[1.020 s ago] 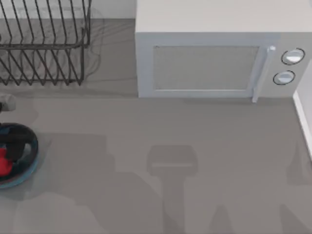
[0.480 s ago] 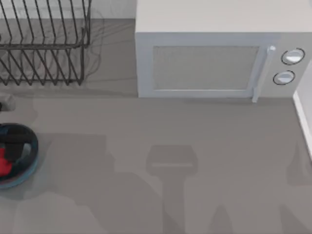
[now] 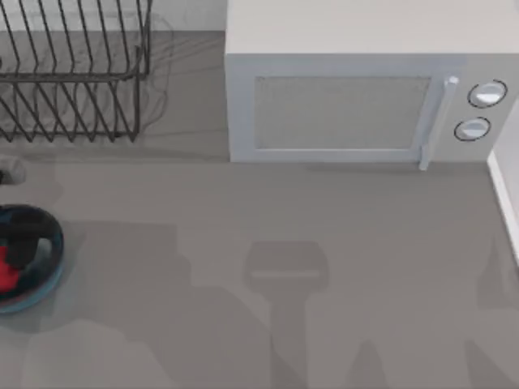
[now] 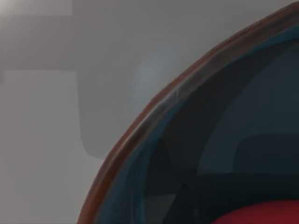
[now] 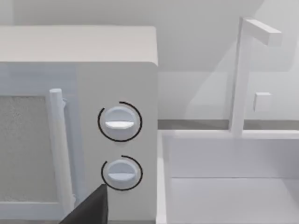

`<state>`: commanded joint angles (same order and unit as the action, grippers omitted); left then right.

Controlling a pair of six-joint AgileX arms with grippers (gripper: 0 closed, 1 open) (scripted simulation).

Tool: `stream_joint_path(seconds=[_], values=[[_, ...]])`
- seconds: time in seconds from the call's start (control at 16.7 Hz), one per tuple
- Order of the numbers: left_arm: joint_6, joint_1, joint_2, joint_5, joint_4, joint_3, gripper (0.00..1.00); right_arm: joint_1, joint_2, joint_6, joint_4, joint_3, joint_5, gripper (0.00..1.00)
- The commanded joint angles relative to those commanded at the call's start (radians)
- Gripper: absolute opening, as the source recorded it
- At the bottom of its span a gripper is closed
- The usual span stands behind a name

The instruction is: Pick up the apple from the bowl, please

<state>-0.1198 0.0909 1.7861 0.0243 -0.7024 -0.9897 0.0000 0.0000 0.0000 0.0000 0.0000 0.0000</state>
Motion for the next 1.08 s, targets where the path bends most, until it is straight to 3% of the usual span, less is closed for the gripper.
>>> stream_joint_path(seconds=[0.3,0.78,1.08], values=[[0.001,-0.001,0.015,0.001,-0.166,-0.164,0.00,0.000,0.000,0.000,0.000,0.000,0.000,1.00],[0.008,-0.008,-0.007,0.001,-0.811,-0.769,0.00,0.000,0.000,0.000,0.000,0.000,0.000,1.00],[0.013,-0.012,-0.043,0.001,-1.013,-0.967,0.00,0.000,0.000,0.000,0.000,0.000,0.000,1.00]])
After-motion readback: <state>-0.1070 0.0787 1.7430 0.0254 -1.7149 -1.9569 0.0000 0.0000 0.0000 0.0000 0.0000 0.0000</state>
